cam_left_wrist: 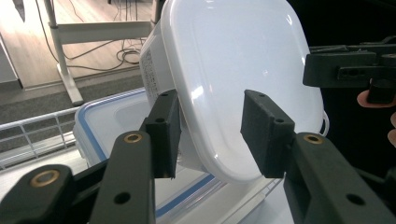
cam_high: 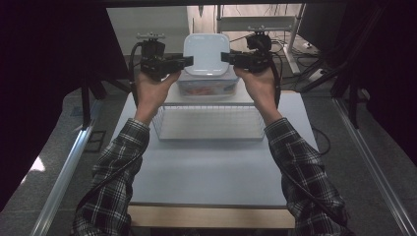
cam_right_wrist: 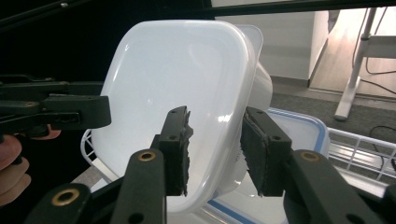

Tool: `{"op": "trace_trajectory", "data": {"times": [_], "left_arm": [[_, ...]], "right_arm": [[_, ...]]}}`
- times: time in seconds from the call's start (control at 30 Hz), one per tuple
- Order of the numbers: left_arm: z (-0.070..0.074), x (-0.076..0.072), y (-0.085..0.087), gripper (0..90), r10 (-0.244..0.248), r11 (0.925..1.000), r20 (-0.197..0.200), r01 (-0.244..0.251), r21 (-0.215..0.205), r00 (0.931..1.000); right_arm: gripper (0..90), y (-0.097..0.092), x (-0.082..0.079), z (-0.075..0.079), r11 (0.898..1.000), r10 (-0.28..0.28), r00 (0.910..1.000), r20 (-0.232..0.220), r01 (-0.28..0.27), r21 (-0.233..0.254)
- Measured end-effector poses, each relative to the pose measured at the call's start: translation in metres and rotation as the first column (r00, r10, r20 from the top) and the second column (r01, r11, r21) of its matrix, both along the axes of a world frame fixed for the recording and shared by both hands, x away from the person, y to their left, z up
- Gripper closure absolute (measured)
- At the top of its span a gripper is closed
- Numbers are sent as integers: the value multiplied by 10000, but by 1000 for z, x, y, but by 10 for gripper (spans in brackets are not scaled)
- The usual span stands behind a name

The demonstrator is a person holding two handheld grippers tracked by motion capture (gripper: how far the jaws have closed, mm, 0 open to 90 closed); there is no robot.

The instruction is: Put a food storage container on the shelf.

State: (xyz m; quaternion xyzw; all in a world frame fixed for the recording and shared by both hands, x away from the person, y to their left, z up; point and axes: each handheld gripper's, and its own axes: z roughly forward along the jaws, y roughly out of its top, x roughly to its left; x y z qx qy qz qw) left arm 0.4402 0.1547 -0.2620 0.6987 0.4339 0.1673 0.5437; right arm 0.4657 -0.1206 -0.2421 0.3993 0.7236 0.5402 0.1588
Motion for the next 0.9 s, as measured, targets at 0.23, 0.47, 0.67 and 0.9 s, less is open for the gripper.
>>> {"op": "trace_trajectory", "data": {"times": [0.23,0.47,0.67,0.9], "left_arm": [[2,4,-2,512,157,9998,-178,-155,92,9997],[5,9,-3,482,528,9978,101,-532,406,9986],[6,17,-3,464,712,9966,121,-716,406,9974],[3,23,-2,426,821,9963,230,-826,219,9964]], "right_arm": [[607,8,3,0,9975,-467,9988,147,474,-533],[614,7,6,0,9984,-437,9990,-25,436,-366],[614,6,9,-1,9986,-460,9989,-67,458,-260],[576,3,13,-3,9987,-501,9986,-144,500,-36]]}}
